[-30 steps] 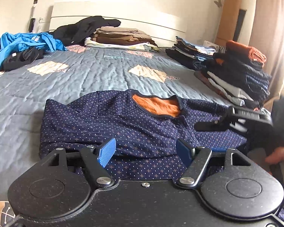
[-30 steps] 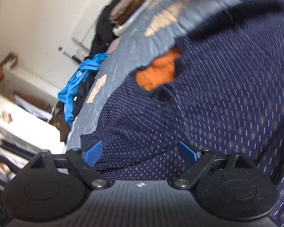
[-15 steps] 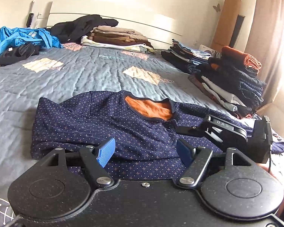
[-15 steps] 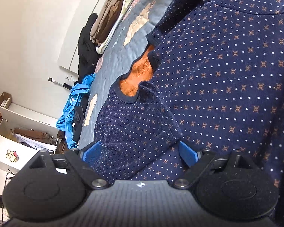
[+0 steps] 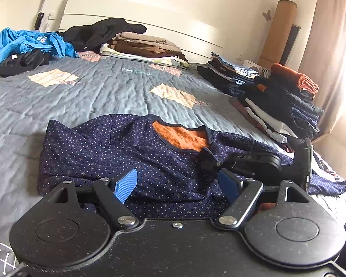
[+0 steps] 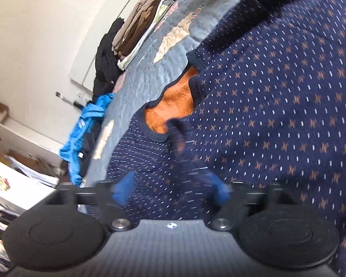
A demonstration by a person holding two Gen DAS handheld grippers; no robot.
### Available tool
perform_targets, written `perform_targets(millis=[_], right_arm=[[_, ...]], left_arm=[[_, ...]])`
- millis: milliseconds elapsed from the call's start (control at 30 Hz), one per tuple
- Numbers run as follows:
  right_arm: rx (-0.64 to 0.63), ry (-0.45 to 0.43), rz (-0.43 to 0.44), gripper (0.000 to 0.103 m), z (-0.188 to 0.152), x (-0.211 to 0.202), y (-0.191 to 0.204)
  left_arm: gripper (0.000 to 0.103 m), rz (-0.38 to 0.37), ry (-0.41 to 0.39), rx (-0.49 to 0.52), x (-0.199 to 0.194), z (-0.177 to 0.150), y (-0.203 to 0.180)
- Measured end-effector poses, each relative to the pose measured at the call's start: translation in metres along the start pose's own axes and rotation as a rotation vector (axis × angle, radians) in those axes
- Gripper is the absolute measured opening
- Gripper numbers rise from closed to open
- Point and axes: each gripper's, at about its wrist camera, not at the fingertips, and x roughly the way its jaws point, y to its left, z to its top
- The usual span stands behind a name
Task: Fold clothes
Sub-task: 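Move the right gripper to the other sleeve and grasp it, then fold the held sleeve across the shirt body with the right gripper, release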
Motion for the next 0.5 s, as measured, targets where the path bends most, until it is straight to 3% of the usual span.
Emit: perform_targets(millis=[33,133,300,500], right_arm=[[-0.005,-0.001,-0.003,0.016,0.001,0.000,0.001],[-0.029,-0.015,-0.004,0.012,0.003,-0.002,0.007],[-0.025,-0.098,0.020,0.011,0.018,-0.022,0.017],[-0.041,-0.237,0.056,0.011,0.066,-0.066,0.032]], left_arm=[[0.076,0.000,-0.001,-0.002,0.000,0.000,0.001],[0.076,0.002,-0.004,-0.007,0.000,0.002,0.003],[0.076,0.003,-0.010,-0.020,-0.002,0.004,0.005],[0.076,-0.005,-0.019,-0.023,-0.005,0.007,0.005]])
